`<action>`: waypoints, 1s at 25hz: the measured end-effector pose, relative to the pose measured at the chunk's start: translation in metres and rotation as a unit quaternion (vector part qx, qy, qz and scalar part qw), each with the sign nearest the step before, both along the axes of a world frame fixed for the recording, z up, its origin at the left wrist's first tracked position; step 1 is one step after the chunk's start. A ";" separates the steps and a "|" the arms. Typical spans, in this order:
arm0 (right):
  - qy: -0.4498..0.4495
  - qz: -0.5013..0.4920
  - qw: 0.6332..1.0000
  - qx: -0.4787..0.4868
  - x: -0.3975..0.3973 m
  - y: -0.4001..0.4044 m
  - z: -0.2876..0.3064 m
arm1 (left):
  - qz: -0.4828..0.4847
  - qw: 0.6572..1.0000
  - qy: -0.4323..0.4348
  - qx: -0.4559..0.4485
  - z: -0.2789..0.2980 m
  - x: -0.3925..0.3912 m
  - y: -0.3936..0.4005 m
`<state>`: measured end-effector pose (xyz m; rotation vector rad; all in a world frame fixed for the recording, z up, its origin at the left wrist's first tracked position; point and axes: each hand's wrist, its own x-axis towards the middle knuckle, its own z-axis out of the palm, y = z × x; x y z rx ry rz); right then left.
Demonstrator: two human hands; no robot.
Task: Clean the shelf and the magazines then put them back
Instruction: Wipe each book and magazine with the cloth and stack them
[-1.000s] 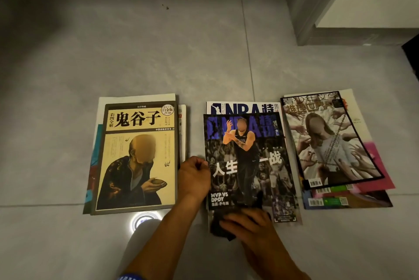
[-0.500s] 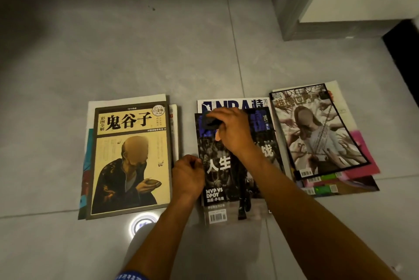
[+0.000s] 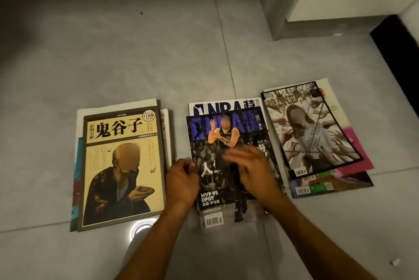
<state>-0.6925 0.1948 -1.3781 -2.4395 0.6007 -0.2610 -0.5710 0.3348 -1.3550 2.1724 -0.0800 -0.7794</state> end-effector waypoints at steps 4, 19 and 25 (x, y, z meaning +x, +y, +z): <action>-0.012 -0.098 0.992 0.080 0.076 -0.070 0.003 | 0.008 1.000 0.013 0.005 -0.004 0.004 0.000; 0.030 -0.018 0.999 0.023 -0.025 -0.028 0.003 | -0.006 1.000 0.004 0.026 -0.007 0.003 -0.002; 0.009 -0.096 0.991 0.090 0.058 -0.116 0.013 | -0.007 1.000 0.008 0.018 -0.006 0.003 -0.002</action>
